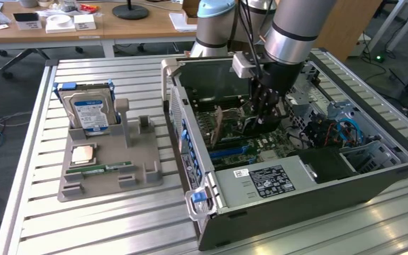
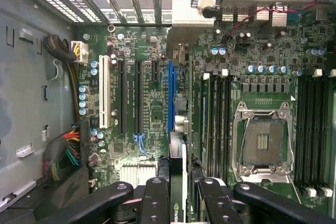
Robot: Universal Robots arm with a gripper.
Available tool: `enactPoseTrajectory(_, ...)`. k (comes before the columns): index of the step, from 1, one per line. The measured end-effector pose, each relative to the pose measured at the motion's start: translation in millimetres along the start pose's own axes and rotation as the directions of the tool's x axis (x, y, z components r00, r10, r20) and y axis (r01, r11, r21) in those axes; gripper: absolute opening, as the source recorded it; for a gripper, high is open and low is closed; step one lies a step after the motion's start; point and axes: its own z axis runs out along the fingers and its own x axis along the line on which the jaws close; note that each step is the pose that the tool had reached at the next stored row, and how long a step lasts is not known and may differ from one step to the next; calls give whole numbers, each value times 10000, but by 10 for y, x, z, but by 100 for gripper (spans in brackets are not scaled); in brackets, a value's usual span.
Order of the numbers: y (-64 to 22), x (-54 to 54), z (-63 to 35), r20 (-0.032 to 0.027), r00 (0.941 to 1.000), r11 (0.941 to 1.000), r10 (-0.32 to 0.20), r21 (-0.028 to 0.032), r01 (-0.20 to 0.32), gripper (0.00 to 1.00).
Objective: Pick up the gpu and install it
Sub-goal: 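Insert the gpu into the slot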
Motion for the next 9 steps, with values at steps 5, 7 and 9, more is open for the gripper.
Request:
enactPoseTrajectory(5, 29, 1, 20, 1, 10000, 10000, -32, 12, 32, 26)
enactPoseTrajectory(7, 41, 1, 26, 1, 10000, 10000, -47, 16, 47, 26)
enactPoseTrajectory(9, 52, 1, 32, 3, 10000, 10000, -62, 22, 62, 26)
